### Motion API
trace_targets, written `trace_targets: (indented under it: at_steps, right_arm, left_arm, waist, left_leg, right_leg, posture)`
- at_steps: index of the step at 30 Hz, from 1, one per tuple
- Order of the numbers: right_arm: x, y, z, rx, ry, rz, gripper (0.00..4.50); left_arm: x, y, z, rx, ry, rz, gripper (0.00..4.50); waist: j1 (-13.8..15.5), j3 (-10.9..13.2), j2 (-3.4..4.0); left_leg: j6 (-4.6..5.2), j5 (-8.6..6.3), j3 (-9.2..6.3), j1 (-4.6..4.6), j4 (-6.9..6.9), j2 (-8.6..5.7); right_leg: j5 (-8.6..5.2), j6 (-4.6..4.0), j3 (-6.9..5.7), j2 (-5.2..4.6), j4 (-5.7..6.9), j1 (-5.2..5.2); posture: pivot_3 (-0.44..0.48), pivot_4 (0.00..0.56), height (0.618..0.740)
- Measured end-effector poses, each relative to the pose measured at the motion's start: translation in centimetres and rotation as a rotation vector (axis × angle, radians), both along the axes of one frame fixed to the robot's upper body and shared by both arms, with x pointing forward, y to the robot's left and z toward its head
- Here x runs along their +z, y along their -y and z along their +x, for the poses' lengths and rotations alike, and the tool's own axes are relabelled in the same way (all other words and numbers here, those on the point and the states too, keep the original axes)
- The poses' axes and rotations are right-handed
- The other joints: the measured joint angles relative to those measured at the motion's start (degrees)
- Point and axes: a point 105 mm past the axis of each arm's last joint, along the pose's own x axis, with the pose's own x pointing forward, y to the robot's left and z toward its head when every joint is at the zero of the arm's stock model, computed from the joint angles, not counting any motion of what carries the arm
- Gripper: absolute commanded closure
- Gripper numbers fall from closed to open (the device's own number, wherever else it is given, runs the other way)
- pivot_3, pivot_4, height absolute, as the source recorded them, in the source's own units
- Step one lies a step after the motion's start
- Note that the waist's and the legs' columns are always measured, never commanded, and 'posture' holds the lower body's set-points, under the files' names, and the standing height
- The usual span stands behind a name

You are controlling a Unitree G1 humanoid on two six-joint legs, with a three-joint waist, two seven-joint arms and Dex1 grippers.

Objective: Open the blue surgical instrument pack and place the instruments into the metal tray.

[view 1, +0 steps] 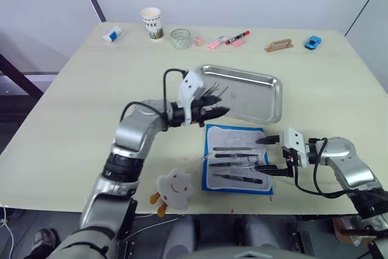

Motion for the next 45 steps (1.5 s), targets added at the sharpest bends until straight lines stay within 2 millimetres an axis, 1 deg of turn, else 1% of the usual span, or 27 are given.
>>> trace_targets:
  at_steps: [1,3,5,6,8,11,12,13,14,15,18,19,22,25,32,45]
  right_arm:
    - [0.0,0.0,0.0,0.0,0.0,0.001,0.0]
    - [-0.1,-0.1,-0.2,-0.005,0.0,0.015,0.0]
    - [-0.1,-0.1,-0.2,-0.008,0.001,0.017,0.0]
    - [-0.1,0.0,-0.2,-0.014,0.001,0.021,0.0]
    - [-0.1,-0.1,-0.2,-0.016,0.001,0.025,0.0]
    - [-0.2,-0.3,-0.3,-0.02,0.003,0.035,0.0]
    - [-0.2,-0.3,-0.3,-0.021,0.005,0.037,0.0]
    - [-0.2,-0.4,-0.3,-0.022,0.005,0.038,0.0]
    - [-0.2,-0.4,-0.3,-0.024,0.007,0.039,0.0]
    - [-0.2,-0.4,-0.4,-0.026,0.008,0.039,0.0]
    - [-0.2,-0.4,-0.4,-0.028,0.009,0.04,0.0]
    - [-0.2,-0.4,-0.4,-0.031,0.011,0.042,0.0]
    - [-0.2,-0.4,-0.5,-0.036,0.012,0.045,0.0]
    - [-0.2,-0.6,-0.5,-0.039,0.013,0.051,0.0]
    - [-0.2,-0.6,-0.6,-0.044,0.013,0.052,0.0]
    - [-0.2,-0.6,-0.6,-0.045,0.012,0.052,0.0]
  left_arm:
    - [-0.1,-0.2,-0.2,-0.013,-0.003,0.001,0.88]
    - [-0.9,-1.1,-1.4,-0.083,-0.01,0.025,0.08]
    - [-1.3,-1.4,-2.1,-0.126,-0.002,0.035,0.02]
    - [-1.7,-1.4,-2.7,-0.176,0.012,0.05,0.02]
    - [-1.9,-1.4,-2.9,-0.199,0.017,0.058,0.02]
    - [-3.4,-1.4,-2.7,-0.226,0.021,0.099,0.02]
    - [-3.9,-1.4,-2.6,-0.227,0.016,0.107,0.55]
    - [-4.3,-1.4,-2.5,-0.231,0.01,0.118,0.82]
    - [-4.6,-1.4,-2.5,-0.242,0.01,0.127,1.34]
    - [-5.0,-1.2,-2.4,-0.256,0.018,0.137,1.68]
    - [-5.3,-1.0,-2.5,-0.279,0.04,0.156,1.68]
    - [-5.8,-0.8,-2.3,-0.292,0.05,0.176,1.68]
    - [-6.1,-0.5,-2.1,-0.3,0.063,0.182,1.68]
    - [-6.1,0.1,-1.7,-0.313,0.08,0.185,2.5]
    - [-6.2,0.4,-1.6,-0.336,0.094,0.221,2.5]
    - [-7.5,1.0,-1.0,-0.327,0.108,0.299,2.5]
  waist:
    - [0.0,0.0,0.0]
    - [-0.1,0.0,0.02]
    - [0.0,0.0,0.03]
    - [0.0,0.0,0.02]
    - [0.0,0.0,0.03]
    - [-0.1,0.0,0.03]
    - [-0.1,0.0,0.04]
    - [-0.1,0.0,0.03]
    - [-0.1,0.0,0.04]
    - [-0.1,0.0,0.04]
    - [-0.1,0.0,0.04]
    - [-0.1,0.0,0.04]
    - [-0.1,0.0,0.04]
    - [-0.2,0.0,0.04]
    - [-0.2,0.0,0.04]
    - [-0.2,0.0,0.04]
  left_leg:
    - [0.01,0.0,0.0,0.0,0.0,0.0]
    - [0.01,-0.01,0.0,0.02,-0.03,0.01]
    - [0.02,-0.01,-0.03,0.0,-0.03,0.01]
    - [0.03,-0.01,-0.02,0.0,-0.03,0.0]
    - [0.04,-0.01,-0.02,0.0,-0.03,0.0]
    - [0.04,-0.02,0.0,0.01,-0.03,-0.03]
    - [0.04,-0.02,0.0,0.01,-0.02,-0.05]
    - [0.05,-0.02,0.0,0.0,-0.02,-0.05]
    - [0.05,-0.02,-0.01,0.0,-0.03,-0.05]
    - [0.05,-0.02,-0.01,0.0,-0.03,-0.05]
    - [0.05,-0.02,0.0,0.0,-0.03,-0.04]
    - [0.05,-0.02,-0.01,0.0,-0.03,-0.04]
    - [0.05,-0.02,-0.02,0.0,-0.02,-0.04]
    - [0.05,-0.02,0.0,0.0,-0.02,-0.04]
    - [0.05,-0.02,-0.02,0.0,-0.03,-0.02]
    - [0.06,-0.02,-0.03,0.0,-0.02,-0.03]
  right_leg:
    - [0.0,0.0,-0.01,0.0,0.0,0.0]
    - [-0.01,-0.02,0.01,0.04,-0.01,-0.01]
    - [-0.01,-0.02,-0.03,0.04,-0.01,-0.01]
    - [-0.01,-0.02,-0.03,0.04,-0.01,-0.01]
    - [-0.01,-0.02,-0.03,0.04,-0.01,0.0]
    - [-0.01,-0.02,-0.01,0.14,-0.01,-0.01]
    - [-0.01,-0.02,0.0,0.19,-0.01,-0.01]
    - [-0.02,-0.03,-0.01,0.22,-0.01,-0.02]
    - [-0.02,-0.03,-0.02,0.22,-0.01,-0.02]
    - [-0.02,-0.04,-0.01,0.22,-0.01,-0.02]
    - [-0.02,-0.04,0.0,0.24,-0.01,-0.02]
    - [-0.02,-0.04,-0.01,0.25,-0.01,-0.02]
    - [-0.02,-0.04,-0.02,0.26,-0.01,-0.02]
    - [-0.02,-0.04,0.0,0.29,0.0,-0.02]
    - [-0.03,-0.06,0.0,0.32,0.01,-0.03]
    - [-0.03,-0.06,-0.01,0.32,0.01,-0.03]
  posture:
    - [0.0,0.15,0.74]
    - [0.0,0.15,0.74]
    - [0.0,0.15,0.74]
    - [0.0,0.15,0.74]
    - [0.0,0.15,0.74]
    - [0.0,0.15,0.74]
    - [0.0,0.15,0.74]
    - [0.0,0.15,0.74]
    - [0.0,0.15,0.74]
    - [0.0,0.15,0.74]
    - [0.0,0.15,0.74]
    - [0.0,0.15,0.74]
    - [0.0,0.15,0.74]
    - [0.0,0.15,0.74]
    - [0.0,0.15,0.74]
    - [0.0,0.15,0.74]
